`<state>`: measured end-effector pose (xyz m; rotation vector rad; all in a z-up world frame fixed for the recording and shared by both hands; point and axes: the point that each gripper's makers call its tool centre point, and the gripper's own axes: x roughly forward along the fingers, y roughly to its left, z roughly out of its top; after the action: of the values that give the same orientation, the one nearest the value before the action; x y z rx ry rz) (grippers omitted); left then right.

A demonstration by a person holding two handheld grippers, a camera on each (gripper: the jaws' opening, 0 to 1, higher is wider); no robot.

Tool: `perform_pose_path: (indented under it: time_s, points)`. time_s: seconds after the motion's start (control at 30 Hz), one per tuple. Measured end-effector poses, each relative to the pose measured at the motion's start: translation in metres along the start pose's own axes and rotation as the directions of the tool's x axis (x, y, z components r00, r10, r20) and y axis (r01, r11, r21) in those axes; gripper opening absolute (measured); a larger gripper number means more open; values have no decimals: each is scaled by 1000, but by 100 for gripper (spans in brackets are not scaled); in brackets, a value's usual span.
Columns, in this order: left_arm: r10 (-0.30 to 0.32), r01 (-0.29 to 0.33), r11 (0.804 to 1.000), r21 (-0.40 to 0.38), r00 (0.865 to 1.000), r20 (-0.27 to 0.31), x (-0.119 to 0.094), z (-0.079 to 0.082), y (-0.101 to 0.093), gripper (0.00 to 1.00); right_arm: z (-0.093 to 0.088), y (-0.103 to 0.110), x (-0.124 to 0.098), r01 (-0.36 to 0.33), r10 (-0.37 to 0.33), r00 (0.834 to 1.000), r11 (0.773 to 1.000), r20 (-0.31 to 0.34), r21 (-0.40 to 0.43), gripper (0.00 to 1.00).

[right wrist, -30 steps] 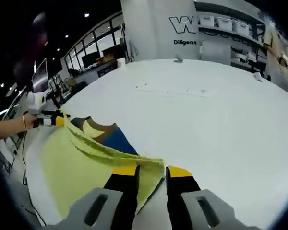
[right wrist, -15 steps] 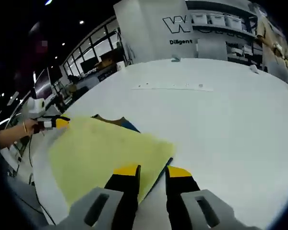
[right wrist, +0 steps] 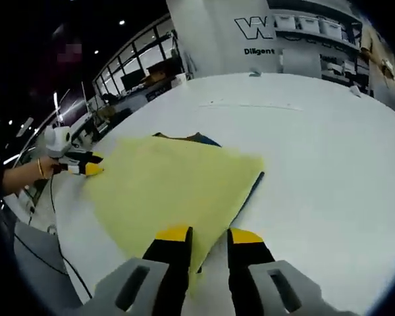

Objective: Fold the garment on the visible template until the final outline fits inside the template.

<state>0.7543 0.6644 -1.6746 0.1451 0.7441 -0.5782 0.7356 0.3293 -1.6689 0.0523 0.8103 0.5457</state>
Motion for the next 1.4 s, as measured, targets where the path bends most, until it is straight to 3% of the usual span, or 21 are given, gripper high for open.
perform_pose_path:
  time_s: [0.1,0.27,0.37,0.4,0.43,0.7,0.87,0.97,1.07,1.1,1.13,1.2,1.4]
  points:
    - [-4,4,1000,-26,1000,8,-7,-4,-5,22,-5,3,-2,-1,1,1000,1000,-4,-6,14]
    - [-26,27,994,-102,1000,4,-21,-24,-18,21,-19,18,-16,-1,1,1000,1000,-6,-4,14]
    - [-18,21,989,-144,1000,21,-27,-33,-14,18,-27,25,-20,-19,19,1000,1000,-12,8,14]
    - [-32,35,986,-164,999,23,-30,-34,-27,17,-30,26,-22,-19,19,1000,1000,-16,4,14]
    - [-28,31,986,-167,999,23,-32,-35,-27,17,-33,23,-22,-20,20,1000,1000,-22,4,13]
    - [-39,43,987,-152,999,31,-46,-42,-29,7,-42,24,-34,-21,21,1000,1000,-11,19,5]
    - [-76,82,987,-137,996,48,-50,-45,-33,6,-38,22,-37,-19,19,1000,999,-12,32,3]
    - [-126,129,989,-68,991,49,-56,-47,-42,7,-36,24,-37,-16,17,1000,1000,-15,25,3]
    - [-142,142,989,-35,990,16,-51,-59,-33,6,-36,26,-35,-15,15,1000,1000,-24,17,2]
    - [-146,145,989,10,988,60,-51,-53,-30,5,-37,26,-34,-13,14,1000,1000,-27,17,1]
    - [-139,140,990,-24,990,37,-57,-57,-31,3,-37,27,-34,-13,13,1000,1000,-29,14,0]
    - [-137,139,990,-32,990,44,-56,-54,-31,1,-35,27,-33,-16,16,1000,1000,-25,12,0]
    - [-172,172,985,0,984,39,-59,-54,-34,0,-35,26,-31,-25,26,999,1000,-30,17,0]
